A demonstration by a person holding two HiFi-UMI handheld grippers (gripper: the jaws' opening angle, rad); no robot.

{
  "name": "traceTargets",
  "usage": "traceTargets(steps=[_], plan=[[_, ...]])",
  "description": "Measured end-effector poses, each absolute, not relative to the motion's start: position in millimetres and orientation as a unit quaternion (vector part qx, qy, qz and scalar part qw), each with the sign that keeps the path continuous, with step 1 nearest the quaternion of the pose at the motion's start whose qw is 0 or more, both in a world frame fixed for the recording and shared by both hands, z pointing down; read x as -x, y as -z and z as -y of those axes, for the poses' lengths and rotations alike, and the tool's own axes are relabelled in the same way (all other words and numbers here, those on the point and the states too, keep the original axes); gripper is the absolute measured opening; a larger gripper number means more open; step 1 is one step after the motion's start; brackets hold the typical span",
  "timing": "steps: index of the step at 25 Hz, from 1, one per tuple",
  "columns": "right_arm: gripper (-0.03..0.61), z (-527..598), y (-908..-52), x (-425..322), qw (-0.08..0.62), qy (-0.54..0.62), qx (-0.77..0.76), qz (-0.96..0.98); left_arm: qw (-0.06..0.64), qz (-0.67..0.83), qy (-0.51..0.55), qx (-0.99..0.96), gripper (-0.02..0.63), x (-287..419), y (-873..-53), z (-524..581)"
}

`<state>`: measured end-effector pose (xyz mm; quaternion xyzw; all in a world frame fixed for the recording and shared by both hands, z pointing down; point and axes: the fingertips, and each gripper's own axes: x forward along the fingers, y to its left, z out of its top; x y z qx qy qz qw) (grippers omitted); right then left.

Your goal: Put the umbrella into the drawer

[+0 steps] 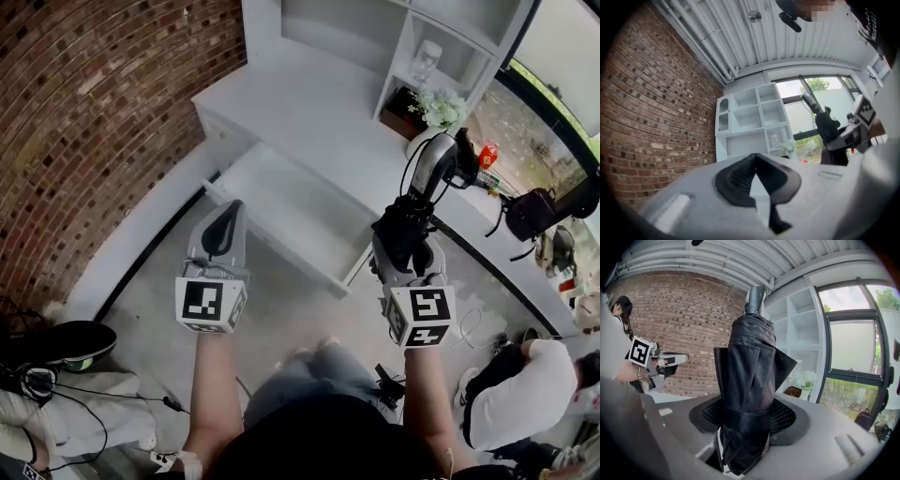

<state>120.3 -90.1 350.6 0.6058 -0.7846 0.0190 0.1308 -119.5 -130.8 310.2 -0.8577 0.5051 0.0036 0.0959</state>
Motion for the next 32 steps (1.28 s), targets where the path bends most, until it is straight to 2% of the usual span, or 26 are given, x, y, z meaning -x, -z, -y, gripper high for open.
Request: traceTargets(steps=[20,32], plan=[[0.258,201,-408,-99,0.169,-0.064,-0.533,0.826,0.056,-0.537,0.028,0.841,0.000,120,-344,215],[0.258,287,-477,-70,0.217,-0.106,-0.454,0.857,0.032,-0.562,0.046,0.825,0.000,113,-367,281]])
